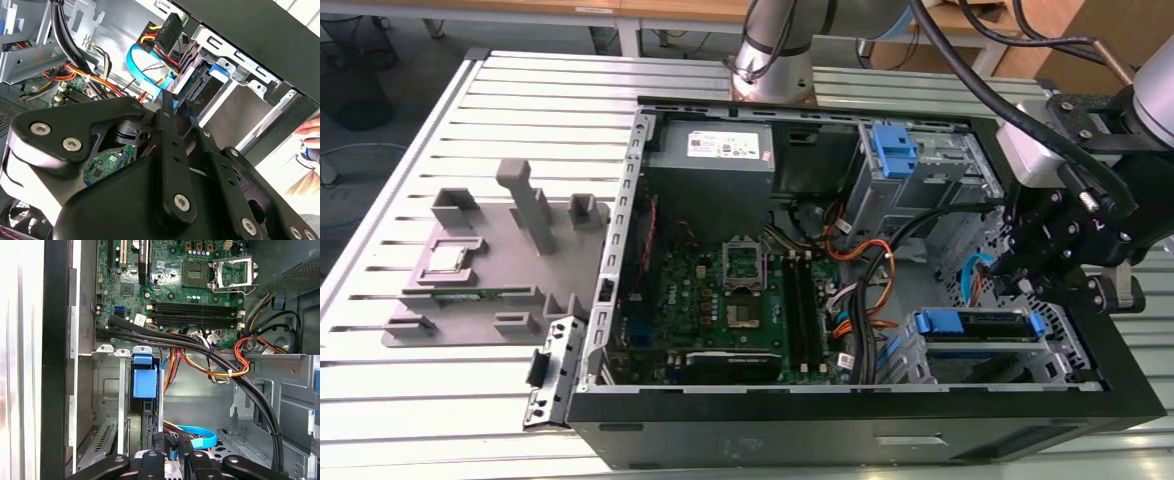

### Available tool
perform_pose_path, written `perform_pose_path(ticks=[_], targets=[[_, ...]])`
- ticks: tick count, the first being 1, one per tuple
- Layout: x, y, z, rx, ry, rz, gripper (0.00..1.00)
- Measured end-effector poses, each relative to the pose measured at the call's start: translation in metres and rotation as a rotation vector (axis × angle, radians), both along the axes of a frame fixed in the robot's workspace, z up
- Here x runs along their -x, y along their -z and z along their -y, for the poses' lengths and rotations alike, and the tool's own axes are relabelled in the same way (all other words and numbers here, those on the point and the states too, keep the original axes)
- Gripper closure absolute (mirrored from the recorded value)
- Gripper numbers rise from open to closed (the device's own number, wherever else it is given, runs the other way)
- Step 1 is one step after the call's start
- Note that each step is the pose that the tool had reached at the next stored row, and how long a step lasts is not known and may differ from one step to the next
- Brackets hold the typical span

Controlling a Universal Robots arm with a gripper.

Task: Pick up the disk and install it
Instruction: 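Insert the first disk wire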

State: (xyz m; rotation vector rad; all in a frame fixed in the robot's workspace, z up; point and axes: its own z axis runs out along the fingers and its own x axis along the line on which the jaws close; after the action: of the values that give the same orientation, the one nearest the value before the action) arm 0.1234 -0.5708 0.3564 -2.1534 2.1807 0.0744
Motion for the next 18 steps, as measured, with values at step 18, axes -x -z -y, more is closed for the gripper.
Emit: perform_pose_path(ticks=[18], targets=[[-0.0002, 0.0, 0.0, 0.0, 0.0, 0.0, 0.9]])
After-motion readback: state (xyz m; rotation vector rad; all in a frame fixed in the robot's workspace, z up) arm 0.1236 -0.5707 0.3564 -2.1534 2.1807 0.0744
